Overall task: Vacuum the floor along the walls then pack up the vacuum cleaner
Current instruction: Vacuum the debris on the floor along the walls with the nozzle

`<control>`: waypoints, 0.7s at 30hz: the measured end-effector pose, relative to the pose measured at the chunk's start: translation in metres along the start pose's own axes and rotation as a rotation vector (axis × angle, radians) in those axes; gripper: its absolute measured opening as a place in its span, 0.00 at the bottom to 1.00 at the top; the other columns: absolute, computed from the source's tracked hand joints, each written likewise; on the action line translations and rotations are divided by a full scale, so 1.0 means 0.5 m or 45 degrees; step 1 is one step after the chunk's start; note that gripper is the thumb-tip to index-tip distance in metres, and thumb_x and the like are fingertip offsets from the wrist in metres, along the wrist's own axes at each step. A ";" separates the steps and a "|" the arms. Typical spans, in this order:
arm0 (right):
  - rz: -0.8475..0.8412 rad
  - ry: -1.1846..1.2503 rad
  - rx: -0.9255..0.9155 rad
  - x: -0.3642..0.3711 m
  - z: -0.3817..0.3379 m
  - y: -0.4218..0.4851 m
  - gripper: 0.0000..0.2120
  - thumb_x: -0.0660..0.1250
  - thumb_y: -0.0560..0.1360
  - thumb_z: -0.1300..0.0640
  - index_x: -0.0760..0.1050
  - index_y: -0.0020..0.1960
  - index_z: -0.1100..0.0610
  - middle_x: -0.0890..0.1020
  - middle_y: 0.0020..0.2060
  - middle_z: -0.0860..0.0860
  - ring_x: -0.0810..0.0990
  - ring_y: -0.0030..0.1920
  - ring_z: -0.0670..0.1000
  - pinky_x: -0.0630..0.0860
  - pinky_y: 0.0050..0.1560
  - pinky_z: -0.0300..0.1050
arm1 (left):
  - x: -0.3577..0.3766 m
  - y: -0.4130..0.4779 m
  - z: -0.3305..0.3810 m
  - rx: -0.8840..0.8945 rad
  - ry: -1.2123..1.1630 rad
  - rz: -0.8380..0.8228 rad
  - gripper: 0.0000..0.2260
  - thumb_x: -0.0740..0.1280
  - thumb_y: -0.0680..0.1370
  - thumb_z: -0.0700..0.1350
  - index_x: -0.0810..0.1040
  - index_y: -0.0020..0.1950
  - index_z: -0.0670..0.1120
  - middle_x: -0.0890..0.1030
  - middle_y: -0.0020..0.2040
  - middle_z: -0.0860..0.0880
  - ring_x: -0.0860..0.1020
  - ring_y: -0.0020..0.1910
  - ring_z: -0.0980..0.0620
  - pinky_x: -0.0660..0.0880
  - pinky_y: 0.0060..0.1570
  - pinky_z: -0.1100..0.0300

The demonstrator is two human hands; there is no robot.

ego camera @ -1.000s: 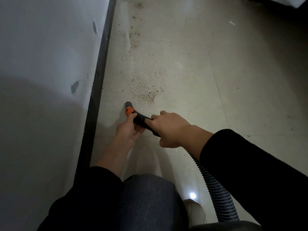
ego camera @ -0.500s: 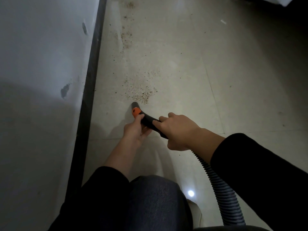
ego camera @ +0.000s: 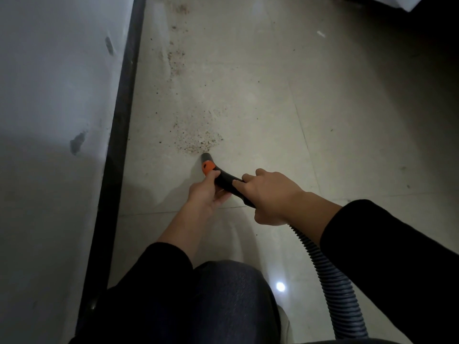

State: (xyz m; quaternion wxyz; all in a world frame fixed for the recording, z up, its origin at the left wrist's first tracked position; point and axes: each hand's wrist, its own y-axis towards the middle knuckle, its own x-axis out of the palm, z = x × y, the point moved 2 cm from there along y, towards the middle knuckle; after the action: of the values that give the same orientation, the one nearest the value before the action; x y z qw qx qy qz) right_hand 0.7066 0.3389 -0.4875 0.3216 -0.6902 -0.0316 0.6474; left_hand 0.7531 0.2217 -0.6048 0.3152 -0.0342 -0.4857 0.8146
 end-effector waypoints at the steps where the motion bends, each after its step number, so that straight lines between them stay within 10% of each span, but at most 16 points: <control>1: 0.000 0.002 0.003 0.000 0.005 0.000 0.19 0.63 0.72 0.60 0.68 0.63 0.56 0.74 0.49 0.52 0.65 0.43 0.53 0.54 0.28 0.42 | 0.005 0.001 0.000 0.003 0.011 -0.003 0.10 0.67 0.79 0.44 0.76 0.55 0.38 0.82 0.52 0.39 0.83 0.49 0.46 0.80 0.39 0.58; 21: 0.059 0.095 0.025 0.009 0.116 0.021 0.19 0.64 0.71 0.60 0.68 0.62 0.56 0.70 0.44 0.51 0.66 0.42 0.53 0.55 0.29 0.42 | 0.114 0.032 0.042 -0.014 0.083 -0.005 0.09 0.66 0.80 0.42 0.74 0.54 0.36 0.81 0.45 0.39 0.82 0.42 0.47 0.79 0.34 0.56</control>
State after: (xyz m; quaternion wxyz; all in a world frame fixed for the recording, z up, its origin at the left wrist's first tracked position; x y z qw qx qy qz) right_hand 0.6505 0.3560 -0.4936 0.3144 -0.7112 0.0027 0.6288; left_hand 0.6924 0.2316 -0.5925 0.3322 -0.0614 -0.4798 0.8097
